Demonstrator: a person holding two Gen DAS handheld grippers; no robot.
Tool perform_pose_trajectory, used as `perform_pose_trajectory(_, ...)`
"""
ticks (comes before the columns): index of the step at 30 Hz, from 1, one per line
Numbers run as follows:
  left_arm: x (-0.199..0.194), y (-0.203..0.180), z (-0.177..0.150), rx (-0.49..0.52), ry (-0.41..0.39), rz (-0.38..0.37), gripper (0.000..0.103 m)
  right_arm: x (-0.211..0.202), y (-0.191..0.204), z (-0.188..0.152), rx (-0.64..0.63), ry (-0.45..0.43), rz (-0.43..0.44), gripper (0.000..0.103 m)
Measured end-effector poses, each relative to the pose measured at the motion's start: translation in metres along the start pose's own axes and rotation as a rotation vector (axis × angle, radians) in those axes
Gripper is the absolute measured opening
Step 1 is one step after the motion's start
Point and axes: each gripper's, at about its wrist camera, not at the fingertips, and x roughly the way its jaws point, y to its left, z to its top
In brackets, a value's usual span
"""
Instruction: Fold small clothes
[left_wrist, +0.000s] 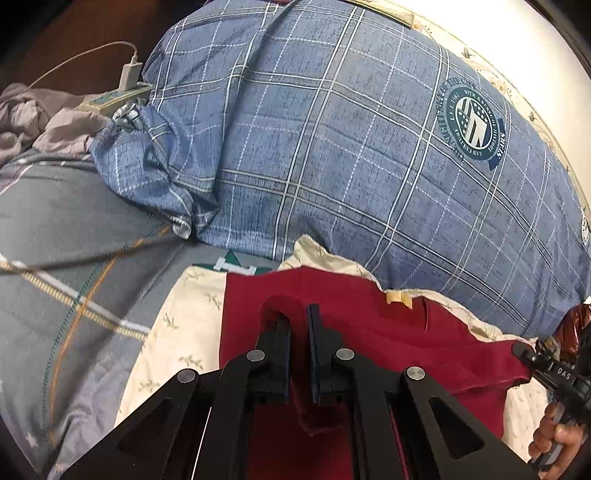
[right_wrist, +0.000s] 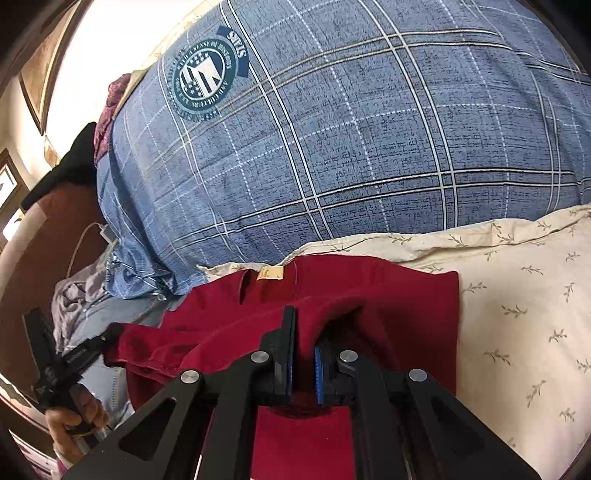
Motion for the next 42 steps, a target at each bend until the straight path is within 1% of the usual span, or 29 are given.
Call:
perform_pose_trajectory(3,0.009,-0.003,0.002,0.005,0.002,0.003,0.006,0.010,-0.005,0.003,0.001,0.010,-0.015,0.007)
perform_pose_trajectory(9,0.028,-0.003,0.005,0.002,0.012,0.005,0.006,0.023,-0.019,0.010,0.037,0.025,-0.014,0.007)
perform_pose_trajectory(16,0.035,-0.002,0.012,-0.004,-0.006,0.000,0.006,0.035,-0.023,0.013,0.038,0.029,-0.015,0.007)
perform_pose_trajectory(25,0.052,0.002,0.013,-0.015,0.010,0.013,0.006,0.047,-0.026,0.017,0.041,0.046,-0.016,0.007)
perform_pose_trajectory(31,0.056,0.005,0.016,-0.020,-0.008,-0.007,0.006,0.053,-0.027,0.021,0.042,0.046,-0.018,0.007)
perform_pose_trajectory(33,0.064,0.008,0.013,-0.022,0.008,-0.015,0.007,0.062,-0.029,0.020,0.043,0.067,-0.036,0.007)
perform_pose_trajectory(36,0.081,0.015,0.012,-0.046,0.046,-0.019,0.009,0.077,-0.035,0.017,0.058,0.097,-0.050,0.010)
perform_pose_trajectory(39,0.095,0.020,0.012,-0.063,0.086,-0.014,0.011,0.080,-0.044,0.019,0.103,0.110,-0.017,0.015)
perform_pose_trajectory(40,0.097,0.020,0.013,-0.059,0.095,-0.014,0.011,0.078,-0.046,0.021,0.116,0.110,-0.003,0.019)
perform_pose_trajectory(41,0.098,0.019,0.014,-0.058,0.097,-0.014,0.013,0.073,-0.048,0.021,0.125,0.101,0.003,0.027)
perform_pose_trajectory(42,0.096,0.018,0.016,-0.059,0.096,-0.028,0.018,0.064,-0.049,0.022,0.133,0.079,0.008,0.032)
